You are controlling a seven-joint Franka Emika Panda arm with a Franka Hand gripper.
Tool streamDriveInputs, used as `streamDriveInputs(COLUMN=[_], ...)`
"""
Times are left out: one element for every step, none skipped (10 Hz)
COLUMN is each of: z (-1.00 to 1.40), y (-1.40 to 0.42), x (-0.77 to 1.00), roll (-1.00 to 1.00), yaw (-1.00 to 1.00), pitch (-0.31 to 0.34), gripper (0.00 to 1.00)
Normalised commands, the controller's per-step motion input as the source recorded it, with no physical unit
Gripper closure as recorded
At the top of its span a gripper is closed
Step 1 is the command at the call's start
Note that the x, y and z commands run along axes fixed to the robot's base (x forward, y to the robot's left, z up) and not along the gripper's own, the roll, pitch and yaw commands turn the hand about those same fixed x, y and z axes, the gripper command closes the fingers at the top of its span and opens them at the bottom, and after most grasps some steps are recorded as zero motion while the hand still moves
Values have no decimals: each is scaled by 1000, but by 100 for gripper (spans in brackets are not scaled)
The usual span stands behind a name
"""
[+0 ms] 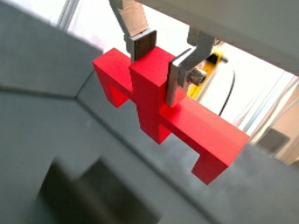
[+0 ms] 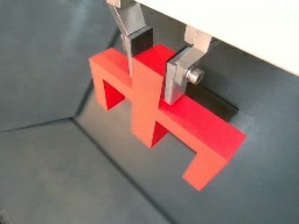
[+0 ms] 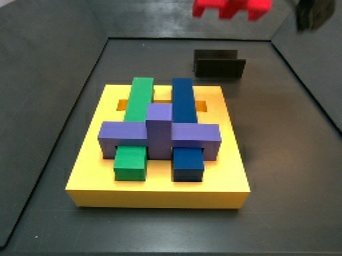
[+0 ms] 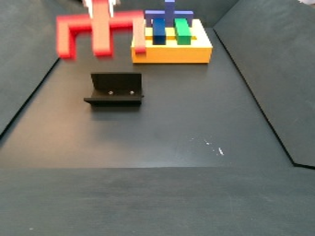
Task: Pick up the red object. Move up. Place the red object on the fixture. Regrasp the red object. Move to above the board. Insert the red object.
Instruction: Move to above the board.
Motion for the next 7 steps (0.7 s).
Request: streamDriveInputs(z=[1400, 1400, 806, 409, 183, 297, 279], y=[-38, -35, -21, -19, -27, -1400, -1400], x=[-31, -18, 4, 23, 52, -1031, -1046], roll=[-9, -19, -21, -2, 6, -1000, -1000], yaw=[-3, 9, 16, 26, 35, 2, 5], pitch=[65, 73, 83, 88, 95, 6, -1], gripper=[100, 100, 100, 100, 100, 100, 100])
